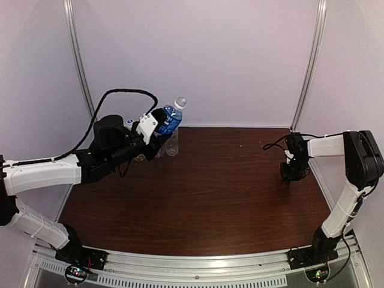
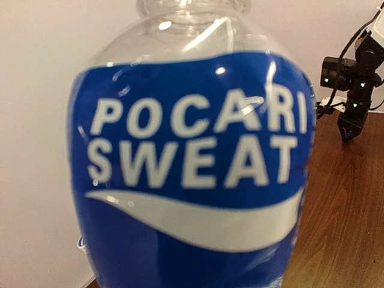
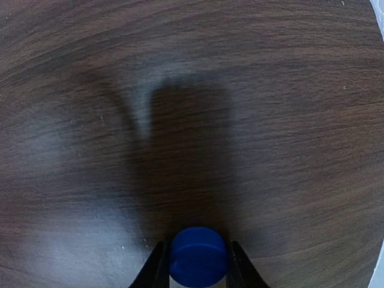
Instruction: Unscrew the bottle caps
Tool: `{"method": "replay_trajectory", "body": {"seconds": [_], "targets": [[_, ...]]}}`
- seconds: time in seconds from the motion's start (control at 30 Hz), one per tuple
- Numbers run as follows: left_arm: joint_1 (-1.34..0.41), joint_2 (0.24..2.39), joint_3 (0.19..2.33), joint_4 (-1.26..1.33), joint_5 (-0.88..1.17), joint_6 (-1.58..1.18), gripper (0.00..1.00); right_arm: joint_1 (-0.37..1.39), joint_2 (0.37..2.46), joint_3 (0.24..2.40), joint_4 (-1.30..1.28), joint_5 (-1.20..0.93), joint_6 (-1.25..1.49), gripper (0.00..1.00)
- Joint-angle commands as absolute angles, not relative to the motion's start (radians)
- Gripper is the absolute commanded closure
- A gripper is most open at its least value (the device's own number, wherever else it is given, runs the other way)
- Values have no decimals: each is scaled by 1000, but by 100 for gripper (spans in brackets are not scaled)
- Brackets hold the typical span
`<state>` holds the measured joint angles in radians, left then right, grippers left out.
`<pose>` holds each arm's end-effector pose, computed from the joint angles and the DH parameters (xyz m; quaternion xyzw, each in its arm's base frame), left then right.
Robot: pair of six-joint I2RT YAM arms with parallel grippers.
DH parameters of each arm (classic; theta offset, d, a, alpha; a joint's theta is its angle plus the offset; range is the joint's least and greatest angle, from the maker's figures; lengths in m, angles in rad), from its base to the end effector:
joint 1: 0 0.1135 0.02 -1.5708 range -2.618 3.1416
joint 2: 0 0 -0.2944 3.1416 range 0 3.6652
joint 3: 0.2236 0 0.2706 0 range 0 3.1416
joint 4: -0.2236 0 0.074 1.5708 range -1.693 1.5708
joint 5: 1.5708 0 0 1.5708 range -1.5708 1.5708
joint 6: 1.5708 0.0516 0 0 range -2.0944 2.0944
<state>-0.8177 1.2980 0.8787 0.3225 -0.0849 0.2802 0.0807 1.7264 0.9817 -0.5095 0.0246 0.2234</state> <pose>0.2295 -0.2385 0.3323 0.3617 0.6460 -0.1480 0.6557 0.3384 0.0261 0.1503 0.0723 0.9848 0.0119 0.1576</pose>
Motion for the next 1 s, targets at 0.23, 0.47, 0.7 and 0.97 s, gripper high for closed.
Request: {"method": "replay_trajectory", "body": {"seconds": [0.23, 0.47, 0.7, 0.97], "targets": [[-816, 1312, 892, 387, 16, 223, 62, 77, 1691, 1015, -556, 48, 224, 1], [-816, 1360, 930, 410, 220, 171, 62, 241, 1385, 1155, -537, -129, 42, 0], [-823, 1430, 967, 494, 408, 98, 62, 469, 1080, 1029, 255, -772, 194, 0], [-861, 1469, 997, 508, 438, 100, 62, 664, 1223, 1123, 467, -762, 345, 0]]}}
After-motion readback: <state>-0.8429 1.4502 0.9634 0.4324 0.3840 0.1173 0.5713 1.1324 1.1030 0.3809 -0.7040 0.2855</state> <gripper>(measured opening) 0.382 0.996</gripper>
